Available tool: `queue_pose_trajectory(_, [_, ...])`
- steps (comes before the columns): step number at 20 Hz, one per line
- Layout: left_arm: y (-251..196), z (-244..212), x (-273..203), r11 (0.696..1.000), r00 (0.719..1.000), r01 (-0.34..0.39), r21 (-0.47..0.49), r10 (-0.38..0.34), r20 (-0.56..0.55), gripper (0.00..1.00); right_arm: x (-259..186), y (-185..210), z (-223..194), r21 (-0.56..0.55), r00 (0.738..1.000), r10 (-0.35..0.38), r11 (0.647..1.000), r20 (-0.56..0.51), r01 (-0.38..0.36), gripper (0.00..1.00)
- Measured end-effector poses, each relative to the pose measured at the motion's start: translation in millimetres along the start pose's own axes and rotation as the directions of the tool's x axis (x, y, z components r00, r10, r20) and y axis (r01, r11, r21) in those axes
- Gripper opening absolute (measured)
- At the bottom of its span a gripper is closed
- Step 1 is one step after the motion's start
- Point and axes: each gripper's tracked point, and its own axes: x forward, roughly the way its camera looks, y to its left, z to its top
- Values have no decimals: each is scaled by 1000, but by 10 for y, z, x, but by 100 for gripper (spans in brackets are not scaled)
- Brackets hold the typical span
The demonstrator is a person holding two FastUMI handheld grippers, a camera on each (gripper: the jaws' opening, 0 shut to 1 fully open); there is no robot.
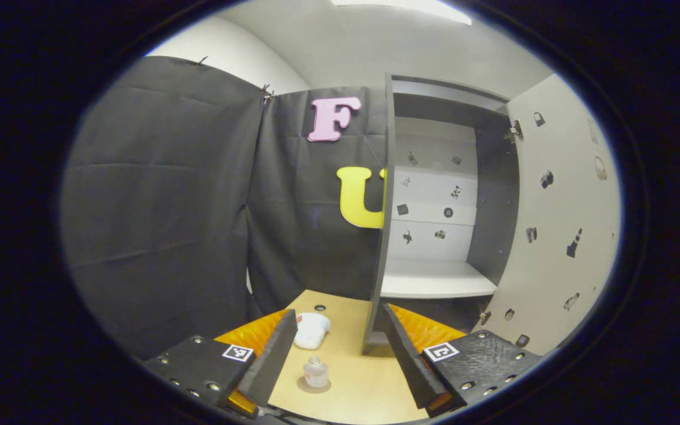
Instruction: Open the cabinet door with the right hand, grasp the bottle in the cabinet with the left hand and place it on the coaster, then close the cabinet door with the right hand.
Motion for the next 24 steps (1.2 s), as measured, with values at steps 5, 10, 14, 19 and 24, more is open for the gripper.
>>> queue_pose_trajectory(5, [275,-75,215,999,1000,20,47,-20,-5,87,-103,199,107,-37,997,-61,997,40,62,97])
queue_pose_trajectory(10, [357,-98,371,997,997,75,23,-75,4,87,-119,709,-17,-40,998,-48,998,36,49,96])
queue_pose_trajectory(14, [474,-207,473,996,996,92,20,-91,-5,87,27,1215,-104,23,999,37,999,17,-38,96])
queue_pose_trajectory(19, [761,-334,560,994,995,101,27,-101,-8,87,244,1673,-155,25,993,118,993,8,-118,97])
queue_pose_trajectory(24, [946,-505,683,993,993,118,19,-118,-24,89,504,2189,-202,16,986,164,986,43,-165,97])
